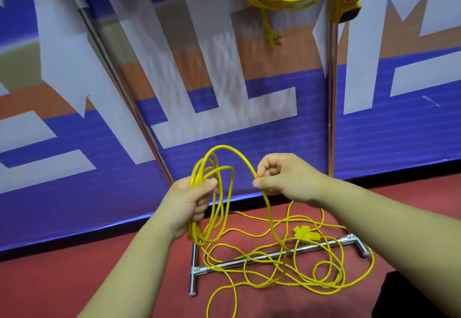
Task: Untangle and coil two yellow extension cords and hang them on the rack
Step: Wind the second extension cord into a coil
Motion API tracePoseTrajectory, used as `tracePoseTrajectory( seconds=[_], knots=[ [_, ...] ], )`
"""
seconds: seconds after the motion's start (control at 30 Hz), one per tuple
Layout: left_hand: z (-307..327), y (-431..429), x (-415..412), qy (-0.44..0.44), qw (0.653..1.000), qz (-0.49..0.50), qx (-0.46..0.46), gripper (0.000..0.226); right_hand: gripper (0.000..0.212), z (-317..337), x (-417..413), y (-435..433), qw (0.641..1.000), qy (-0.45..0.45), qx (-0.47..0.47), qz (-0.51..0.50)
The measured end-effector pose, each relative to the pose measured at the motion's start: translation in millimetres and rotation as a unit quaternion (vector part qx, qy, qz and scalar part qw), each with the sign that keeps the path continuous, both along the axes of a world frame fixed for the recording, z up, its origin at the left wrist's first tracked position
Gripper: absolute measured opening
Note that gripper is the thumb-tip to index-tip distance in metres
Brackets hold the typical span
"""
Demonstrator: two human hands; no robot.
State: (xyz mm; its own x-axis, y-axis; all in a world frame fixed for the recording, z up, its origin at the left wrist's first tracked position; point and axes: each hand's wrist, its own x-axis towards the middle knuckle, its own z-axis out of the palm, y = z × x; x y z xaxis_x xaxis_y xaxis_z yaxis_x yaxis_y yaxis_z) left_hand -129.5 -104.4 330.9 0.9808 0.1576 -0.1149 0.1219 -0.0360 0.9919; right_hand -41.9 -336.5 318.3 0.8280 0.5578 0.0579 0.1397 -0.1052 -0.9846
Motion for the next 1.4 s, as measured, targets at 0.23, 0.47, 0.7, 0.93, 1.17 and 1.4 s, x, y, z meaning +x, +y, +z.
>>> tracePoseTrajectory(
  seconds=[0.23,0.47,0.7,0.93,1.17,1.4],
  knots=[
    [-17,-30,3,0.038,0.998,-0.024,0.036,0.019,0.017,12,-11,13,0.991,0.069,0.107,-0.033],
    [-21,-54,5,0.025,0.99,-0.076,0.112,0.014,0.017,14,-7,16,0.981,0.097,0.144,-0.085],
    [-11,-48,9,0.028,0.998,-0.051,0.005,0.02,0.014,17,-6,9,0.981,0.065,0.159,-0.087],
    [15,-38,5,-0.039,0.979,-0.007,-0.198,0.015,0.017,-10,-16,-2,0.994,0.009,-0.028,0.107],
    [35,-27,0,-0.104,0.951,0.008,-0.29,0.016,0.027,-29,-21,11,0.985,-0.035,-0.074,0.151],
    [44,-9,-1,-0.145,0.927,0.019,-0.347,0.023,0.039,-26,-32,31,0.996,-0.07,-0.032,0.052]
  ],
)
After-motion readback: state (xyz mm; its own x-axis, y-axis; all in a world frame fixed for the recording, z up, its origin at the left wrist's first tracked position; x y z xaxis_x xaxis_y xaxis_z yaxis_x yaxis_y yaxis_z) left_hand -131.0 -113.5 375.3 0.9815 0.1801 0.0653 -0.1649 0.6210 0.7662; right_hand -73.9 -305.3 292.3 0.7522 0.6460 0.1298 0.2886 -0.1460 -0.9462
